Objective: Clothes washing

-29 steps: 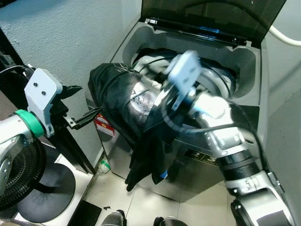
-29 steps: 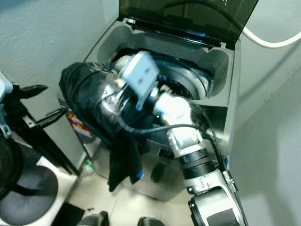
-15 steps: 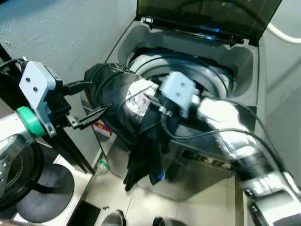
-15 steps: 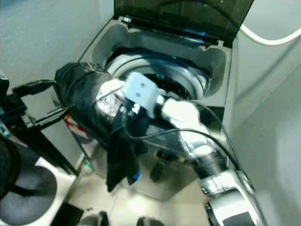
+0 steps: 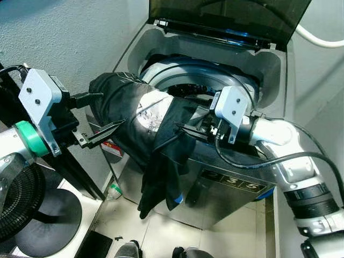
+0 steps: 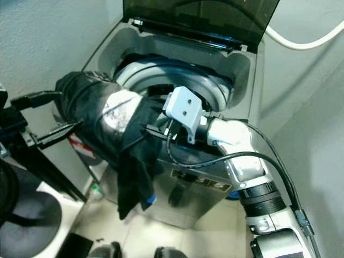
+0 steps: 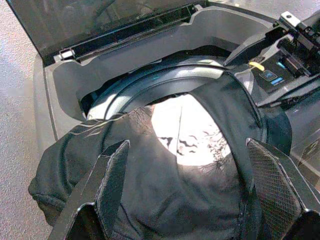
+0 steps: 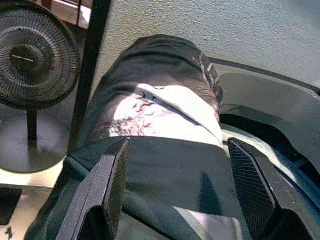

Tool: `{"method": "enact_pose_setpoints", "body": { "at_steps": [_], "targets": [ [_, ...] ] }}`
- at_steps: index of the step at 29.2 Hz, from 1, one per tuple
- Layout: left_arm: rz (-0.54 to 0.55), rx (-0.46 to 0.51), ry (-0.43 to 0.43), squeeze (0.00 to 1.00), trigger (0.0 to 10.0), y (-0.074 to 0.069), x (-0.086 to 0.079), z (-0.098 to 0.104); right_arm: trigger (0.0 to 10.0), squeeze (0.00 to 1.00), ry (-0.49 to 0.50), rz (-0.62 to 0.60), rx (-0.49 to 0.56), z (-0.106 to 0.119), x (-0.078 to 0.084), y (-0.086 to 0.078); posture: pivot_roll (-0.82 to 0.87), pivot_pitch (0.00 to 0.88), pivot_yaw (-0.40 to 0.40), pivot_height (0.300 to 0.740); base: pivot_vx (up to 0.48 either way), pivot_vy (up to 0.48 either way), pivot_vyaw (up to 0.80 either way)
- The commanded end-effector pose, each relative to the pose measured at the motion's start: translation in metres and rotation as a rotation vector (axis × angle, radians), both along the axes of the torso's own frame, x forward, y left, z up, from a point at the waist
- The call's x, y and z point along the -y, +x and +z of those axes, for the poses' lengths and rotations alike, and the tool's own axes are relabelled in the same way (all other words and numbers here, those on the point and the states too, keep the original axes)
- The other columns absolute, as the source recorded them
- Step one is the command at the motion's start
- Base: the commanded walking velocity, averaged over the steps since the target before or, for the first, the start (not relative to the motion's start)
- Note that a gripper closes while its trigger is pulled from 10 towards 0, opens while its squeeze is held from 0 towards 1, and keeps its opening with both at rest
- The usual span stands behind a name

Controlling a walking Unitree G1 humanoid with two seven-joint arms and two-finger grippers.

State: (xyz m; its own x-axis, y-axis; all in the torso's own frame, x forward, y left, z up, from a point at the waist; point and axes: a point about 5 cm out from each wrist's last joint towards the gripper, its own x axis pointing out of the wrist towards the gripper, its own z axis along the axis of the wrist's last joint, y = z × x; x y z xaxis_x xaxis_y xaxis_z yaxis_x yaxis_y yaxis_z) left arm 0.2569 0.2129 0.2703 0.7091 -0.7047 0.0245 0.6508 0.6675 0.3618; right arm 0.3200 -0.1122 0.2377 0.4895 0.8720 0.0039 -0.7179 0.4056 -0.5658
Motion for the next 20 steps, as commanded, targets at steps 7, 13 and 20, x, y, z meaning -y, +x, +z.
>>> {"method": "enact_pose_setpoints", "body": {
  "at_steps": [7,13,20],
  "targets": [
    [-0.011,-0.008,0.007,0.00,10.0,-0.002,0.003,-0.001,10.0,0.00,-0.147,0.038,-0.027,-0.020,-0.010,-0.006,0.16,0.087,0.030,0.740,0.000,0.000,0.00],
    [-0.006,-0.009,0.007,0.00,10.0,-0.001,0.003,-0.002,10.0,0.00,-0.189,0.039,-0.009,-0.023,-0.014,-0.005,0.15,0.076,0.022,0.740,0.000,0.000,0.00],
    [-0.005,-0.018,0.004,0.00,10.0,0.001,0.004,-0.006,10.0,0.00,-0.170,0.035,-0.022,-0.028,-0.024,-0.001,0.15,0.073,0.024,0.740,0.000,0.000,0.00]
  ]
}}
